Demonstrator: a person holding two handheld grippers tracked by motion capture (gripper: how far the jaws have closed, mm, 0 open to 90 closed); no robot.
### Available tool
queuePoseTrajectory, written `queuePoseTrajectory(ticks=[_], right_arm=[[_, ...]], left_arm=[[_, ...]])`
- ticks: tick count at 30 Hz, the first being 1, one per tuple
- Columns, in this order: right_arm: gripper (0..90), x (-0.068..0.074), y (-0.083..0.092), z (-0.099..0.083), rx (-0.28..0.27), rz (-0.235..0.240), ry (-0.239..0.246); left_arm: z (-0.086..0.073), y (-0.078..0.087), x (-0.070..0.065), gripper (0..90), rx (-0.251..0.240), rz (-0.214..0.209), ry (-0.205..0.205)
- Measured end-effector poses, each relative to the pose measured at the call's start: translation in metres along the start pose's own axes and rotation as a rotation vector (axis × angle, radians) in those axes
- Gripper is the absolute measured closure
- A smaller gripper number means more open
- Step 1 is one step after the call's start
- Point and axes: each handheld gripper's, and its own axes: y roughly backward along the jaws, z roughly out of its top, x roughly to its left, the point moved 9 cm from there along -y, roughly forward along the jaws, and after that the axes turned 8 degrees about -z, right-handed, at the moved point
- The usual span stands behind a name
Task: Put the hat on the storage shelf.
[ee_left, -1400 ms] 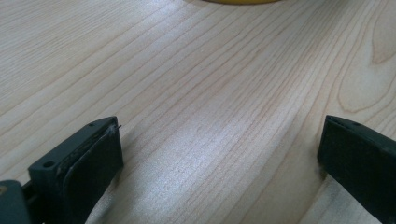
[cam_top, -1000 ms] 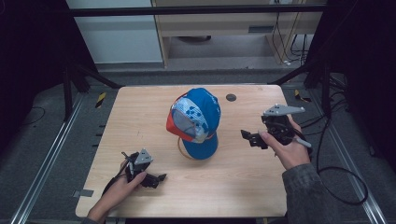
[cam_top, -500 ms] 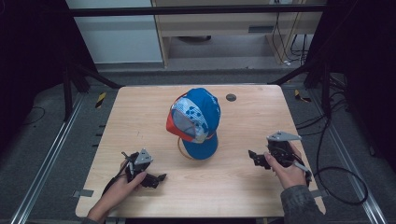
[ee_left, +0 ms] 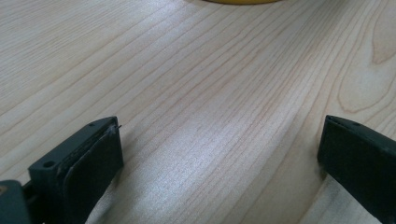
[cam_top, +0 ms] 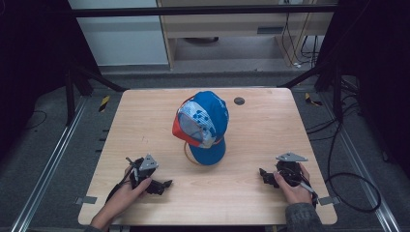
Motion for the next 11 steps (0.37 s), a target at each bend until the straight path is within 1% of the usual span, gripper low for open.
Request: queuePoseTrajectory(ticks=[1,2,4,6,8,11], right_arm=[[10.3,0.0012,0.0002,-0.0005,0.002,-0.002,0.002],[10.4,0.0015,-0.0002,-0.0011,0.001,-0.012,0.019],[10.3,0.001,-0.0002,-0.0012,-0.003,-0.018,0.025],[10.3,0.001,-0.0002,-0.0012,-0.002,-0.018,0.024],[7.6,0.001,-0.0004,-0.0016,0.003,-0.022,0.022],[6.8,0.002,-0.0007,-0.0017,0.01,-0.026,0.01]], left_arm=[[0.0,0.0,0.0,0.0,0.0,0.0,0.0],[0.0,0.0,0.0,0.0,0.0,0.0,0.0],[0.0,0.0,-0.0001,0.0,0.0,0.0,0.0],[0.0,0.0,0.0,0.0,0.0,0.0,0.0],[0.0,0.0,0.0,0.0,0.0,0.0,0.0],[0.0,0.0,0.0,0.0,0.0,0.0,-0.001]])
